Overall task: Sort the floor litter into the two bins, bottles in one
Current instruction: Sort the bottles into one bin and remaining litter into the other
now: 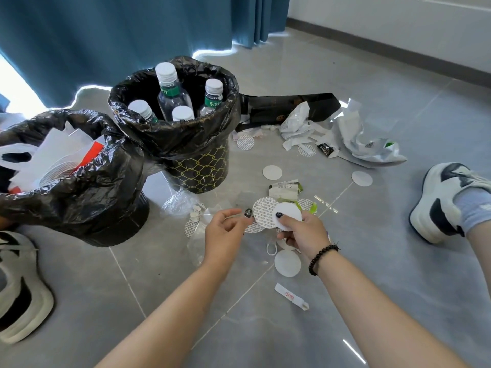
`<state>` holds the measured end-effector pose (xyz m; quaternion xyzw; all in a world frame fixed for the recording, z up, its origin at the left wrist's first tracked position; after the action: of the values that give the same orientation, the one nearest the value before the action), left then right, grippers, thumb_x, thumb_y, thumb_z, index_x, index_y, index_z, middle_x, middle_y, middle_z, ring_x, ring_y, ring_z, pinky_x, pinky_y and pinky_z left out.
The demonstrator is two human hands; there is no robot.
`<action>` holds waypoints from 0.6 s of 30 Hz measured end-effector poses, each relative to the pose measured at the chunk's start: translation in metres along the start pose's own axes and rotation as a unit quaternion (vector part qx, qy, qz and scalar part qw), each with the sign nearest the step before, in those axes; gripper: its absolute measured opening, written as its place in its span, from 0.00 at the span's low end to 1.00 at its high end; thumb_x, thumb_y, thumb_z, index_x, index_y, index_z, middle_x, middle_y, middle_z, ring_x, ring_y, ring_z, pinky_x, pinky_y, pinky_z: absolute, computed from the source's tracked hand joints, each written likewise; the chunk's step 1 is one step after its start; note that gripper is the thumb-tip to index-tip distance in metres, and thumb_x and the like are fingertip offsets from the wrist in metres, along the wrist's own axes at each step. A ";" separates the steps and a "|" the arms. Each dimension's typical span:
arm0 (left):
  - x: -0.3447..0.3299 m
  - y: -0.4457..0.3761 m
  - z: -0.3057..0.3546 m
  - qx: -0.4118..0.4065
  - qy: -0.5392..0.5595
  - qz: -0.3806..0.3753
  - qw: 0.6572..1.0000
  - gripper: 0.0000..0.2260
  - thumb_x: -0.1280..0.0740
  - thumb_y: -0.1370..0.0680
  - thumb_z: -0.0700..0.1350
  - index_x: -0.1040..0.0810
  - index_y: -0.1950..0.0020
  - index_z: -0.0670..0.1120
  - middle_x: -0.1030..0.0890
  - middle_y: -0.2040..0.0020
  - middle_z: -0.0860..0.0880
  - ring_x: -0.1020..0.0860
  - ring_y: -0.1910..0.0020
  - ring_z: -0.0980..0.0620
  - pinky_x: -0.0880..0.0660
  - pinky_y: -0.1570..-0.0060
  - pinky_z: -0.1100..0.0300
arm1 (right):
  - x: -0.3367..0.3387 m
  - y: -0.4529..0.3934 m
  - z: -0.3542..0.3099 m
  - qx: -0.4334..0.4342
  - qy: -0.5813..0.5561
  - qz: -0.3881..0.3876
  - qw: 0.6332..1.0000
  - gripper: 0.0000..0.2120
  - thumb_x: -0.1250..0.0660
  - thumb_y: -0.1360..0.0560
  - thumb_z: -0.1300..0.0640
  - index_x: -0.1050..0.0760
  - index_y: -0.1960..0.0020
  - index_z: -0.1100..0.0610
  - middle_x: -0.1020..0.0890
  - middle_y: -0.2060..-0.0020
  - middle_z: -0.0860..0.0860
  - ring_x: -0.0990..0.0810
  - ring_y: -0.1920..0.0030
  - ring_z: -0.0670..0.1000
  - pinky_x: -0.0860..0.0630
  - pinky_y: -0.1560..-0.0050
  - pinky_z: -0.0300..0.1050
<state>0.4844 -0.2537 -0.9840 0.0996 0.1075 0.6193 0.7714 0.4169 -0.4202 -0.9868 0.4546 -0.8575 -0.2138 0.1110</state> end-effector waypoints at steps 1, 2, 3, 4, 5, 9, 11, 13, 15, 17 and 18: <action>0.000 0.000 0.001 -0.013 -0.020 -0.002 1.000 0.11 0.27 0.27 0.41 0.23 0.46 0.47 0.14 0.61 0.51 0.19 0.57 0.58 0.24 0.51 0.66 | -0.002 0.000 0.001 -0.004 0.005 -0.004 1.000 0.06 0.33 0.25 0.63 0.25 0.49 0.57 0.20 0.64 0.54 0.22 0.76 0.47 0.32 0.73 0.39; 0.000 0.000 0.002 -0.025 -0.038 -0.002 0.999 0.11 0.27 0.27 0.41 0.23 0.47 0.48 0.15 0.61 0.51 0.19 0.60 0.61 0.25 0.54 0.69 | -0.004 0.000 0.002 -0.008 0.009 -0.009 1.000 0.06 0.33 0.25 0.63 0.25 0.49 0.57 0.20 0.64 0.53 0.21 0.75 0.47 0.32 0.74 0.38; 0.000 0.000 0.003 -0.034 -0.054 0.001 0.998 0.11 0.27 0.27 0.41 0.23 0.48 0.49 0.15 0.62 0.52 0.20 0.62 0.63 0.26 0.57 0.72 | -0.005 0.001 0.003 -0.012 0.014 -0.013 1.000 0.06 0.33 0.25 0.63 0.25 0.49 0.57 0.19 0.64 0.53 0.21 0.75 0.47 0.32 0.74 0.38; 0.001 0.000 0.003 -0.040 -0.065 0.006 0.997 0.10 0.27 0.27 0.40 0.23 0.49 0.50 0.15 0.63 0.53 0.21 0.64 0.64 0.27 0.59 0.73 | -0.007 0.001 0.004 -0.012 0.018 -0.015 1.000 0.07 0.33 0.25 0.63 0.25 0.48 0.57 0.19 0.63 0.53 0.21 0.74 0.47 0.31 0.74 0.38; 0.002 0.000 0.003 -0.044 -0.073 0.011 0.996 0.10 0.27 0.27 0.39 0.23 0.49 0.50 0.16 0.64 0.53 0.21 0.65 0.65 0.28 0.60 0.73 | -0.007 0.002 0.003 -0.007 0.022 -0.011 1.000 0.08 0.32 0.26 0.63 0.25 0.47 0.58 0.19 0.63 0.53 0.21 0.73 0.48 0.30 0.73 0.39; 0.003 0.000 0.003 -0.055 -0.083 0.023 0.995 0.11 0.29 0.26 0.38 0.23 0.48 0.50 0.15 0.62 0.50 0.22 0.65 0.63 0.28 0.61 0.73 | -0.006 0.002 -0.003 0.033 0.017 0.023 0.999 0.11 0.31 0.27 0.63 0.24 0.45 0.60 0.19 0.64 0.53 0.22 0.70 0.49 0.28 0.70 0.41; 0.001 0.000 0.003 -0.056 -0.080 0.017 0.995 0.11 0.30 0.26 0.37 0.23 0.47 0.50 0.16 0.62 0.50 0.22 0.65 0.62 0.28 0.60 0.71 | -0.006 0.004 -0.007 0.045 0.010 0.030 0.998 0.10 0.31 0.27 0.63 0.23 0.46 0.60 0.19 0.66 0.53 0.21 0.71 0.48 0.28 0.68 0.43; -0.001 0.000 0.003 -0.051 -0.063 -0.003 0.997 0.09 0.32 0.24 0.36 0.22 0.48 0.49 0.17 0.62 0.50 0.22 0.65 0.61 0.27 0.60 0.70 | -0.007 0.006 -0.009 0.044 0.018 0.020 0.999 0.09 0.31 0.26 0.63 0.22 0.47 0.60 0.18 0.66 0.53 0.20 0.71 0.47 0.27 0.67 0.43; -0.004 0.001 0.003 -0.043 -0.038 -0.026 0.998 0.07 0.34 0.22 0.36 0.21 0.50 0.47 0.16 0.61 0.51 0.20 0.64 0.60 0.25 0.61 0.69 | -0.009 0.008 -0.009 0.036 0.033 -0.004 0.999 0.08 0.31 0.26 0.62 0.23 0.47 0.59 0.17 0.64 0.53 0.19 0.71 0.46 0.27 0.66 0.43; -0.005 0.000 0.003 -0.047 -0.043 -0.030 0.998 0.06 0.35 0.21 0.37 0.20 0.52 0.46 0.15 0.59 0.50 0.19 0.61 0.57 0.23 0.58 0.67 | -0.010 0.009 -0.008 0.035 0.034 -0.011 0.999 0.08 0.31 0.26 0.62 0.23 0.46 0.59 0.17 0.62 0.53 0.19 0.71 0.45 0.27 0.66 0.44; -0.004 0.000 0.002 -0.050 -0.049 -0.023 0.997 0.06 0.35 0.21 0.38 0.20 0.54 0.46 0.16 0.59 0.49 0.19 0.60 0.56 0.23 0.57 0.64 | -0.010 0.009 -0.008 0.036 0.031 -0.008 0.999 0.08 0.31 0.26 0.63 0.23 0.47 0.58 0.17 0.62 0.53 0.19 0.71 0.46 0.27 0.66 0.44</action>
<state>0.4843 -0.2579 -0.9820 0.0887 0.0404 0.6005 0.7937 0.4190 -0.4102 -0.9751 0.4717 -0.8571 -0.1692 0.1193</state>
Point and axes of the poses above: each hand's wrist, its own y-axis away from the middle knuckle, its own x-axis out of the back of the hand, z = x × y, the point moved 6 cm from there along -y, towards the middle knuckle
